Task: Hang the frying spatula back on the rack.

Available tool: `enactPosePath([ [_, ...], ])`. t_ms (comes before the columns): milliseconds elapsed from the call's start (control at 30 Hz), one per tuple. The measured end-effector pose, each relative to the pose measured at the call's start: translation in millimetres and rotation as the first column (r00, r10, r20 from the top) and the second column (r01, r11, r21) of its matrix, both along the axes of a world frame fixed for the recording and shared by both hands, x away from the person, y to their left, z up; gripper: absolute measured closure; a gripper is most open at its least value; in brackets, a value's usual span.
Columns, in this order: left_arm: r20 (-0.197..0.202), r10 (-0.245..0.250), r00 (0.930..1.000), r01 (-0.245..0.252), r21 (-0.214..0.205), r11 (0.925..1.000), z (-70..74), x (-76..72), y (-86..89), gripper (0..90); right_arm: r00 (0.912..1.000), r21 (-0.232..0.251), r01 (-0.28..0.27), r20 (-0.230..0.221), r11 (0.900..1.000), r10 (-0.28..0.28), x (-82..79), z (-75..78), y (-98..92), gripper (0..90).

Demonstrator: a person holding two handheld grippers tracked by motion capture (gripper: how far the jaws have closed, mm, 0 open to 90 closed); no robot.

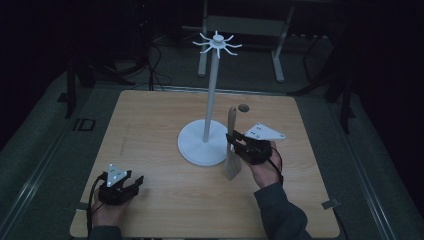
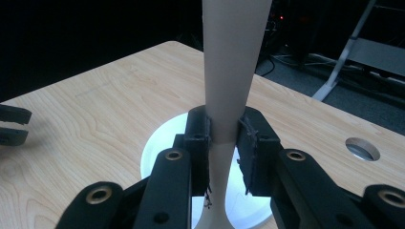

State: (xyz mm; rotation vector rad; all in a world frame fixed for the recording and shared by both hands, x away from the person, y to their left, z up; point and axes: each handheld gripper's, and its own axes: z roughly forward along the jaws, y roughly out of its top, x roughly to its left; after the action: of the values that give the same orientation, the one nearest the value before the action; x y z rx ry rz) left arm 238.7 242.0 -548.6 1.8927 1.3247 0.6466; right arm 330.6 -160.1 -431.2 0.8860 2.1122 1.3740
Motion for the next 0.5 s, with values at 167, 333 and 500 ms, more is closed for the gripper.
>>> enactPosePath([
  [167,0.001,0.0,1.0,0.0,0.002,1.0,0.2,-0.1,0.3,49.3,1.0,0.008,0.0,0.006,1.0,0.0,-0.2,2.0,0.3,75.2],
  [333,-0.003,-0.001,1.0,0.001,0.001,1.0,-0.1,0.2,0.1,49.2,0.9999,0.017,0.001,0.012,0.9999,-0.001,-0.1,4.3,0.6,75.2],
  [500,-0.002,0.001,1.0,-0.001,0.0,1.0,-0.2,0.2,0.1,49.2,0.9999,0.022,0.001,0.017,0.9998,-0.001,0.2,6.8,1.3,75.2],
])
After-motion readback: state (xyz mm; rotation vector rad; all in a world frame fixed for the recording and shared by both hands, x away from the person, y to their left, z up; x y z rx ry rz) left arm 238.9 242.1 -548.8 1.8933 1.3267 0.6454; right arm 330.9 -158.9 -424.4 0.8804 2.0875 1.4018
